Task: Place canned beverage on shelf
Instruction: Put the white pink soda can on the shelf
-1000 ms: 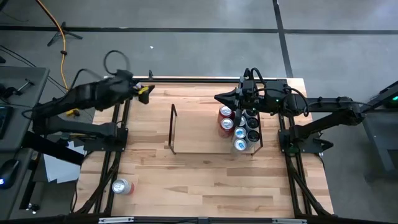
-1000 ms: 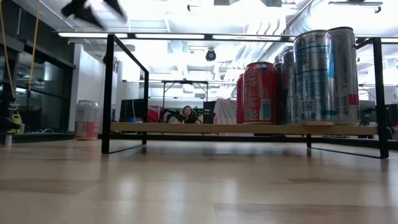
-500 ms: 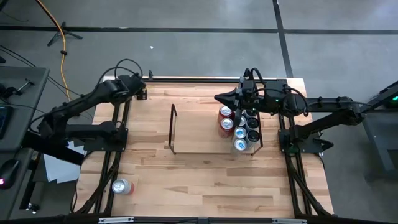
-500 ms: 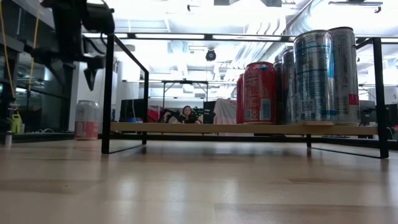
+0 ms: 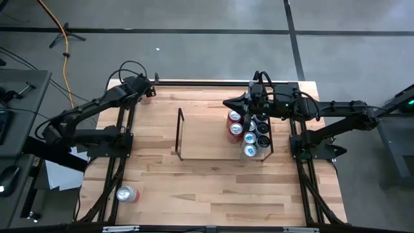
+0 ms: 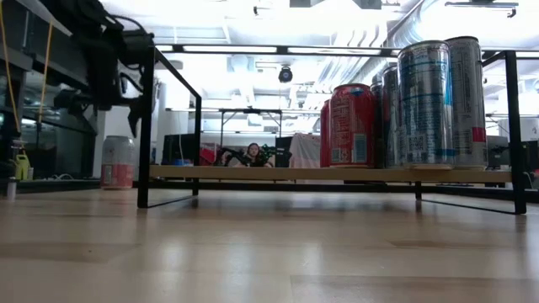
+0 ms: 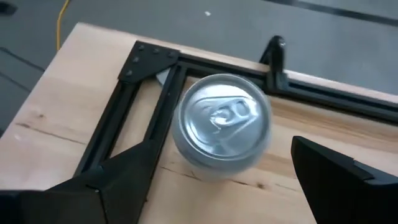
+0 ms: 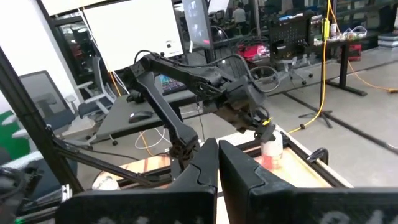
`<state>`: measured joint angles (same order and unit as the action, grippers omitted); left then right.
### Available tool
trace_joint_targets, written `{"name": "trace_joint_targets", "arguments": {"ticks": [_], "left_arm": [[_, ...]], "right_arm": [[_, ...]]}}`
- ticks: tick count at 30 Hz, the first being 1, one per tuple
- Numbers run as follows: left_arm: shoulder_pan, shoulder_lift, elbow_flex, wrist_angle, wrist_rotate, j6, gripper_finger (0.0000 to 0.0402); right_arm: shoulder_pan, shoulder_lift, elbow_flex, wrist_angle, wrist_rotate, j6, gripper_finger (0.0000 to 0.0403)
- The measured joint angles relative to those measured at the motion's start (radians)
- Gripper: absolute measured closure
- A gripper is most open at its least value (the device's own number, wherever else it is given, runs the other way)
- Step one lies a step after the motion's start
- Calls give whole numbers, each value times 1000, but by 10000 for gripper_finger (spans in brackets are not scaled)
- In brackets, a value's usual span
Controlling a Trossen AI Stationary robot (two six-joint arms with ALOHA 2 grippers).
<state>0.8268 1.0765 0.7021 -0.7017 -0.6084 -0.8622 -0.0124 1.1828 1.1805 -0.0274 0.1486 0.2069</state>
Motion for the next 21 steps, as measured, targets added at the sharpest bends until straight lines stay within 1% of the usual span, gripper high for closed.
{"name": "trace_joint_targets", "arguments": {"ticks": [9, 16, 19, 21], "left_arm": [[44, 107, -6, 126, 10, 34, 67], [50, 156, -6, 125, 40, 11, 68], [58, 173, -6, 126, 43, 20, 79], [66, 187, -6, 124, 48, 29, 95]], "right_arm": [[0, 0, 0, -51, 0, 39, 402], [0, 0, 0, -63, 0, 66, 402], [0, 0, 0, -64, 0, 66, 402], [0, 0, 0, -64, 0, 66, 402]]}}
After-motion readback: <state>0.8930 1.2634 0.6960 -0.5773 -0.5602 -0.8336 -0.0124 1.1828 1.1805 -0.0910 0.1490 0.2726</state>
